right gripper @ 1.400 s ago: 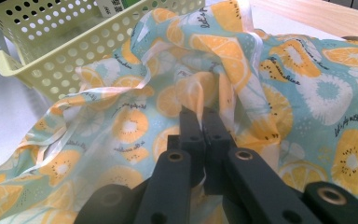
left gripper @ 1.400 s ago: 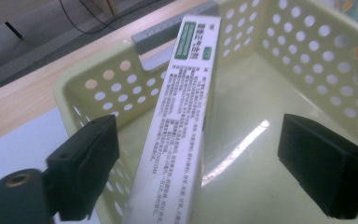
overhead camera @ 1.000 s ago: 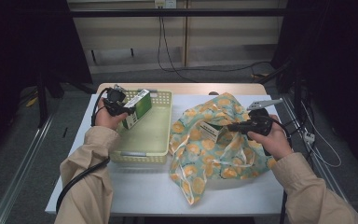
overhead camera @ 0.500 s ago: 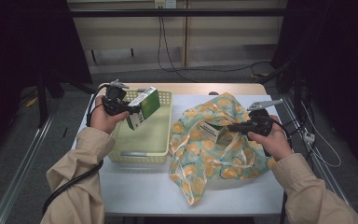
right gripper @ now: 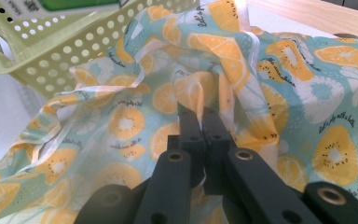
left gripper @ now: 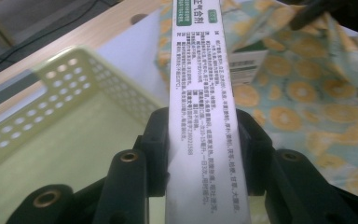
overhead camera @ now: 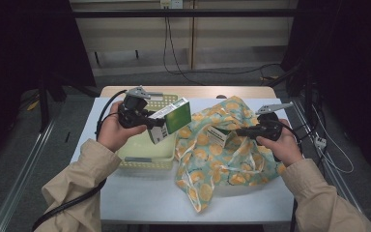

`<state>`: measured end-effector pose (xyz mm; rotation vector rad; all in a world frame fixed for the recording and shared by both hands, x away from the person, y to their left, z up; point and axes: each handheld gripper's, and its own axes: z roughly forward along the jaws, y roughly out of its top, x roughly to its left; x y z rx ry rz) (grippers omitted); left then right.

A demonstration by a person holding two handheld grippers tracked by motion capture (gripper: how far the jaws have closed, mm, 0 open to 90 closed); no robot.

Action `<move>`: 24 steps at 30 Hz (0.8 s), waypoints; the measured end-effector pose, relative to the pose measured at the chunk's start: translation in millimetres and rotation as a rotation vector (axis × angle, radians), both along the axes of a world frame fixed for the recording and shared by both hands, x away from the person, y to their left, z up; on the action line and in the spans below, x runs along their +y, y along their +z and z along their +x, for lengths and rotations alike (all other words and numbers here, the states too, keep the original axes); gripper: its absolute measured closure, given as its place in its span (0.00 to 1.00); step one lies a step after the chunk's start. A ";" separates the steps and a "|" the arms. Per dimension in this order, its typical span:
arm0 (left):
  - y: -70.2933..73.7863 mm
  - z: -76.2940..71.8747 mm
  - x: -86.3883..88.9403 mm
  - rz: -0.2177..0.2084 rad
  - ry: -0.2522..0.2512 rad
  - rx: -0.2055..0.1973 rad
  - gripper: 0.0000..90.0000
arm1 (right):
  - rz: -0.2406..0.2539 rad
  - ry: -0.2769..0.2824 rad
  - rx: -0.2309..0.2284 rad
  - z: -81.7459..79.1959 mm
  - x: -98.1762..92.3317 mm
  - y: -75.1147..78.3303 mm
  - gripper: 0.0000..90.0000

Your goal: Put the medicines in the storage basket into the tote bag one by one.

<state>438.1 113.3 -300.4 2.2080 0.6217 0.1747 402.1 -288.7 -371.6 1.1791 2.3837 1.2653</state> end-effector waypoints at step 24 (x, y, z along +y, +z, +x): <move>-7.7 -37.9 -52.2 0.012 -0.200 0.030 0.70 | 0.002 -0.001 -0.004 0.2 -0.3 2.3 1.00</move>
